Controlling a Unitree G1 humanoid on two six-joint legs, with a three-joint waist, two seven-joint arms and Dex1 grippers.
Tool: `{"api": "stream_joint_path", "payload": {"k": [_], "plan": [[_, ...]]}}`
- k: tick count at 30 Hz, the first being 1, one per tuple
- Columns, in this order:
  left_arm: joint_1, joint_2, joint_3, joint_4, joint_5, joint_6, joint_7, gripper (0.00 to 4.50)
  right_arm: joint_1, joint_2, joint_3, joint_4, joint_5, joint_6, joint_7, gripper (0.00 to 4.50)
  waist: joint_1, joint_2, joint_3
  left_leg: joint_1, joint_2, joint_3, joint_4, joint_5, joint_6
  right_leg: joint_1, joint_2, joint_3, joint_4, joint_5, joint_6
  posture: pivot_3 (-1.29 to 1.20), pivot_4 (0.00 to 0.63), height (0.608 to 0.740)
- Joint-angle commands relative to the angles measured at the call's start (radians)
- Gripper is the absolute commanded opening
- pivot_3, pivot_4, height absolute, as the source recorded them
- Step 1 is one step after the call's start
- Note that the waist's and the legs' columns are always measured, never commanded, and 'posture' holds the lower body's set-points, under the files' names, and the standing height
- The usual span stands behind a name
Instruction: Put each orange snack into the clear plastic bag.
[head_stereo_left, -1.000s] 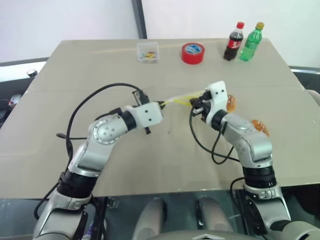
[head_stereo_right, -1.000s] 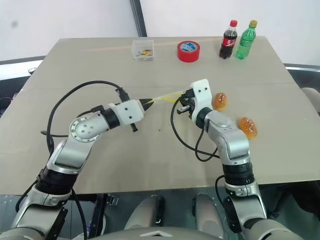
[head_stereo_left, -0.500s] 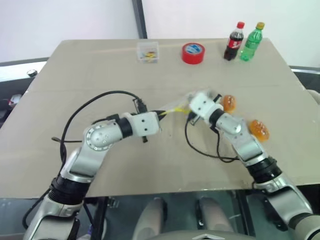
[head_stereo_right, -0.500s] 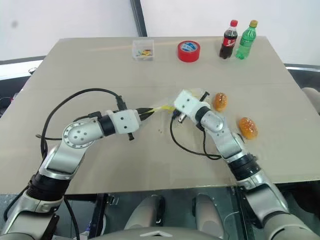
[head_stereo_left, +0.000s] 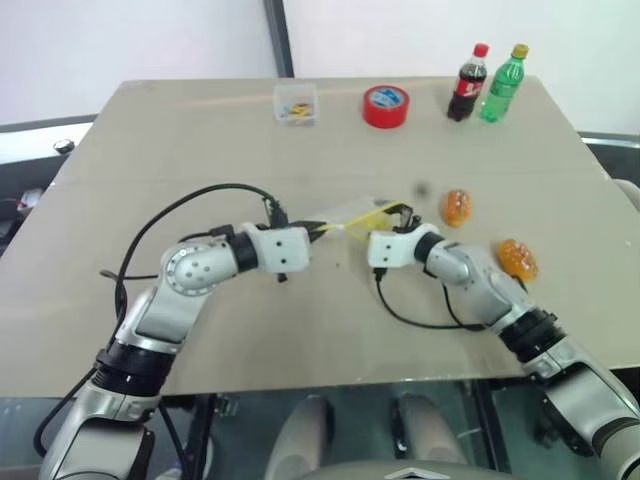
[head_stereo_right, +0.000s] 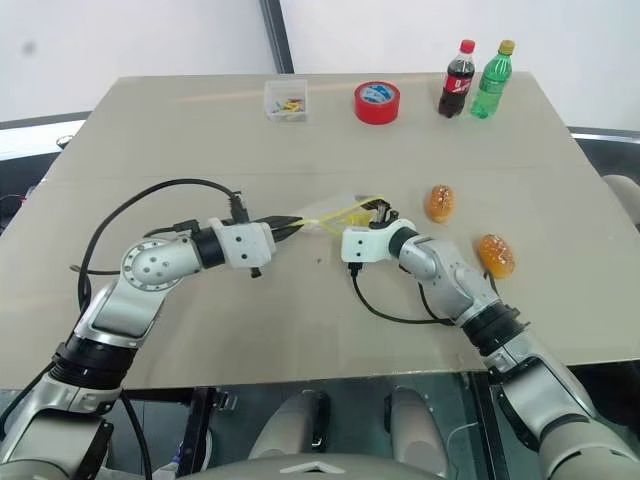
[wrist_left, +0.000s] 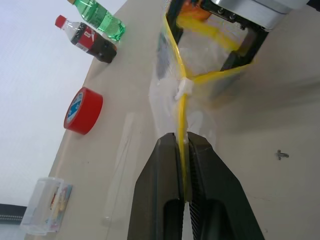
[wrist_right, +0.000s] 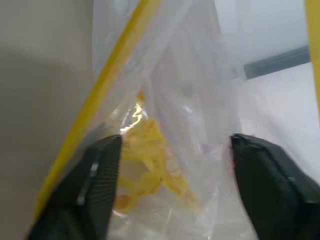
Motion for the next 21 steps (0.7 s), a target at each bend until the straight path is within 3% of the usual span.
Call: {"api": "stream_joint_path", "payload": {"k": [1,4,7,12,16,21], "plan": [[-0.023,-0.002,0.043,-0.003,0.002,0.023,0.032,0.00,0.001,-0.030,-0.061,-0.037,-0.018,0.020,0.001,4.46,0.001,0.000,0.000,0.000,0.000,0.000,0.000,0.000,0.000,0.000,0.000,0.000,0.000,0.000,0.000,0.00,0.150,0.740],[-0.041,-0.012,0.043,0.016,0.016,0.056,0.051,0.00,0.018,-0.043,-0.101,-0.087,0.005,0.031,0.017,4.46,0.002,0.000,0.000,0.000,0.000,0.000,0.000,0.000,0.000,0.000,0.000,0.000,0.000,0.000,0.000,0.00,0.150,0.740],[-0.067,-0.025,0.040,0.050,0.037,0.094,0.080,0.00,0.064,-0.044,-0.177,-0.184,0.123,0.087,0.103,4.46,0.004,0.000,0.000,0.000,0.000,-0.001,0.000,0.000,0.000,0.000,0.000,-0.001,0.000,0.000,0.000,0.00,0.150,0.740],[-0.115,-0.045,0.046,0.101,0.052,0.143,0.115,0.00,0.155,-0.003,-0.361,-0.428,0.376,0.368,0.240,4.46,0.003,0.000,0.000,-0.001,0.000,-0.001,0.000,0.000,0.000,0.001,0.000,-0.001,0.000,0.000,0.000,0.00,0.150,0.740],[-0.146,-0.064,0.048,0.125,0.050,0.159,0.132,0.00,0.143,0.077,-0.508,-0.429,0.428,0.638,0.128,4.46,0.002,0.000,0.000,0.000,0.000,-0.001,0.001,0.000,0.000,0.001,0.000,-0.001,0.001,0.000,0.000,0.00,0.150,0.740],[-0.154,-0.076,0.045,0.122,0.044,0.155,0.129,0.00,0.039,0.256,-0.677,-0.243,0.480,0.880,-0.097,4.46,0.000,0.000,0.000,0.001,0.000,-0.001,0.001,0.000,0.000,0.001,0.000,0.000,0.002,0.000,0.000,0.00,0.150,0.740]]}}
